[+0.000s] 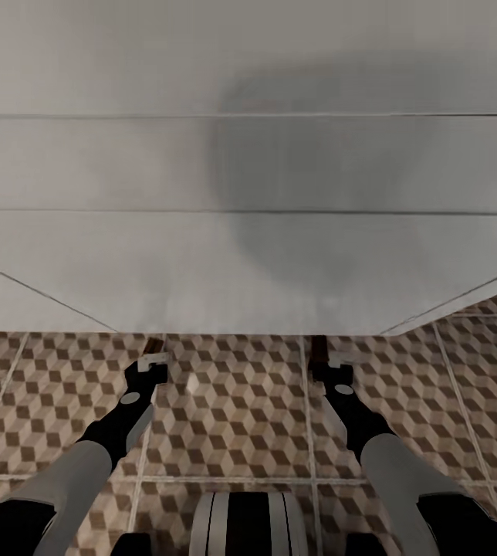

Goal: Take the four mousetraps from the cabinet in the bathroom and place them on the bathroom floor. Make sure all four end up on the same floor surface, and ensure that at least two of them are either under or directly next to the same bathroom sink.

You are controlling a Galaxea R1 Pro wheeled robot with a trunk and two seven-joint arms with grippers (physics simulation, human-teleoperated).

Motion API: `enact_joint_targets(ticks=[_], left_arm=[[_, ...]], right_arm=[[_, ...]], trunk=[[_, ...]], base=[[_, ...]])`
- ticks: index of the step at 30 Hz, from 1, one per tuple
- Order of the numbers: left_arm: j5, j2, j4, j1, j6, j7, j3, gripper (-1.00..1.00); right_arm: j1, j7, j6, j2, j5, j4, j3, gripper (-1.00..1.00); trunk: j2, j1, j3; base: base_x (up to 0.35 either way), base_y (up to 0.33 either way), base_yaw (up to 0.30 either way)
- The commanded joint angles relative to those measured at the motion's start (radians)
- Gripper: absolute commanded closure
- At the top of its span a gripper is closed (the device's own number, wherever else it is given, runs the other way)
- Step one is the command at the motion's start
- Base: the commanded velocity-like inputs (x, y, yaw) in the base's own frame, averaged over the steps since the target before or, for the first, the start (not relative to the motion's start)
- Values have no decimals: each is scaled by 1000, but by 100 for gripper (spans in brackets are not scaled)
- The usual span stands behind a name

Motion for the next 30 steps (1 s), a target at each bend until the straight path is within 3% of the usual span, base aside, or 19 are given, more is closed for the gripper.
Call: enact_joint_targets(ticks=[1, 8, 16, 30], left_arm=[[10, 1, 1, -1, -4, 6, -9, 100], [11, 1, 1, -1, -5, 6, -9, 100], [11, 1, 5, -1, -72, 6, -9, 100], [11, 1, 16, -1, -87, 4, -10, 100]], right_arm=[[0, -6, -3, 0, -5, 1, 5, 100], [0, -6, -3, 0, -4, 1, 5, 100], [0, -6, -3, 0, -3, 7, 5, 100], [0, -6, -3, 0, -3, 11, 5, 100]], trunk=[[0, 0, -1], [0, 0, -1], [0, 0, -1], [0, 0, -1]], base=[[308, 0, 0], [159, 0, 0], [17, 0, 0], [1, 0, 0]])
